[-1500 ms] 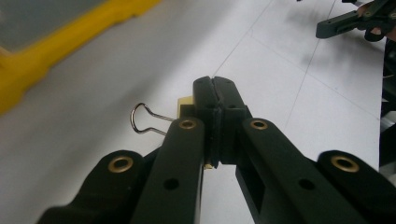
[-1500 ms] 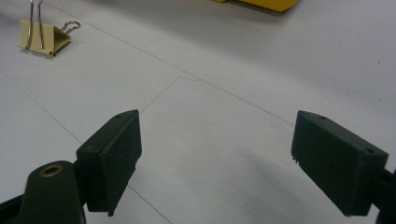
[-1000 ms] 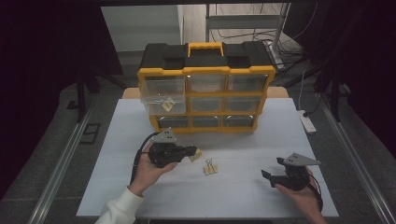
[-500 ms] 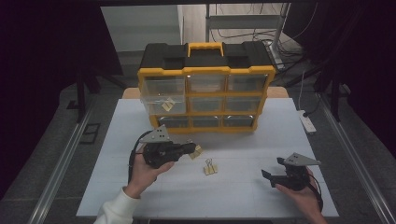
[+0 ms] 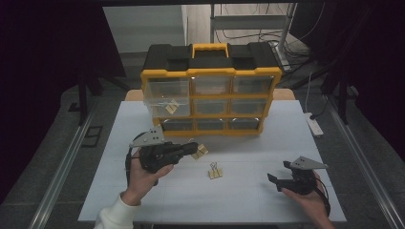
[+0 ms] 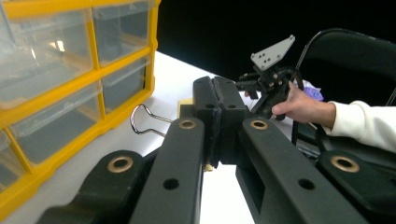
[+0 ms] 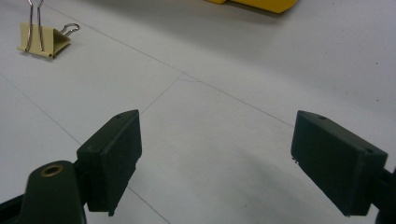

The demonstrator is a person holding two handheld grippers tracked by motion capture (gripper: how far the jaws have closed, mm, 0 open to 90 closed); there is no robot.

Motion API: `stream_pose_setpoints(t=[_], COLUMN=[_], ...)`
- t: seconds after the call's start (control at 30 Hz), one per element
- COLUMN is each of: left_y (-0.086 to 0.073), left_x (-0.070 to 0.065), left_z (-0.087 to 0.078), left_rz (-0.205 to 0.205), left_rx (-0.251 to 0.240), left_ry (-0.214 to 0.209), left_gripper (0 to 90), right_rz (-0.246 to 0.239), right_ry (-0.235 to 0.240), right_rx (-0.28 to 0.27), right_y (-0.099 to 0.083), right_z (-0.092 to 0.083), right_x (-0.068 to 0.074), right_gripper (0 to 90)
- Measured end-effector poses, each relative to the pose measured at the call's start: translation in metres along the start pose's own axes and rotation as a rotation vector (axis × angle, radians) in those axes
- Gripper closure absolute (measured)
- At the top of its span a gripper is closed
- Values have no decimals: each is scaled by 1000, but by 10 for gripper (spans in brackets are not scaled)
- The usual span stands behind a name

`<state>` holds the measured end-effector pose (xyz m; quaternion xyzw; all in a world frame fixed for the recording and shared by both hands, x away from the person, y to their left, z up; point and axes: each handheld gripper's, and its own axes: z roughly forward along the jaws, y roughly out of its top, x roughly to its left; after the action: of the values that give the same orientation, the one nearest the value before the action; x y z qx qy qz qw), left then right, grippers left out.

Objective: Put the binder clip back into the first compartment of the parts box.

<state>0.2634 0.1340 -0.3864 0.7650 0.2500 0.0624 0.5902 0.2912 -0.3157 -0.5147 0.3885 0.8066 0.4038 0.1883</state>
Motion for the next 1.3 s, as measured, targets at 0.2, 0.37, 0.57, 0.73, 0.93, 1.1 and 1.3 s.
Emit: stream_pose_setpoints(t=[0.2,0.37,0.57,0.73,0.93,1.1,1.3], left_y=[11,21,36,45,57,72,88], left_x=[-2,-6,-11,-13,-12,-12,-10], left_z=[-8,-14,-17,-17,-20,-24,-27], left_rz=[6,16,40,55,60,72,74], left_rx=[-37,-64,-86,-89,-103,-128,-149], left_ry=[0,9,8,17,28,42,42], left_gripper=[896,896,896,896,896,895,895], right_rz=[4,1,2,11,12,12,15], right_ry=[-3,-1,-3,-7,-8,-7,-8], right_rx=[0,0,-5,-9,-8,-7,-7], right_y=[0,1,1,1,1,1,1], right_z=[0,0,0,-2,-2,-2,-2], right_x=[0,0,0,-1,0,0,-1], right_gripper=[164,165,165,165,165,165,165])
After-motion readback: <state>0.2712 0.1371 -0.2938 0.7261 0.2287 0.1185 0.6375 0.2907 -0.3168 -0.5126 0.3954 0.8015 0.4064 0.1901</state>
